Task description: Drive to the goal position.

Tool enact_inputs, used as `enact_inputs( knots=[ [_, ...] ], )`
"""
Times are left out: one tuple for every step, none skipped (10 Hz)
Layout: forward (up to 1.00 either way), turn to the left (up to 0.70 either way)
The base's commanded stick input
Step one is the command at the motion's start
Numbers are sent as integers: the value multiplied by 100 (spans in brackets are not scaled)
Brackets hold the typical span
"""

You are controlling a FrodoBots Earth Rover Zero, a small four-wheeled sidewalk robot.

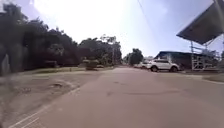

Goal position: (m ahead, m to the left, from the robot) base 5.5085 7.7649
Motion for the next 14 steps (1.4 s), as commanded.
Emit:
enact_inputs(
  knots=[
    [70, 0],
    [70, 0],
    [70, 0],
    [70, 0],
    [70, 0],
    [70, 0],
    [70, 0],
    [70, 11],
    [70, 25],
    [70, 29],
    [70, 9],
    [70, 1],
    [70, 0],
    [70, 0]
  ],
)
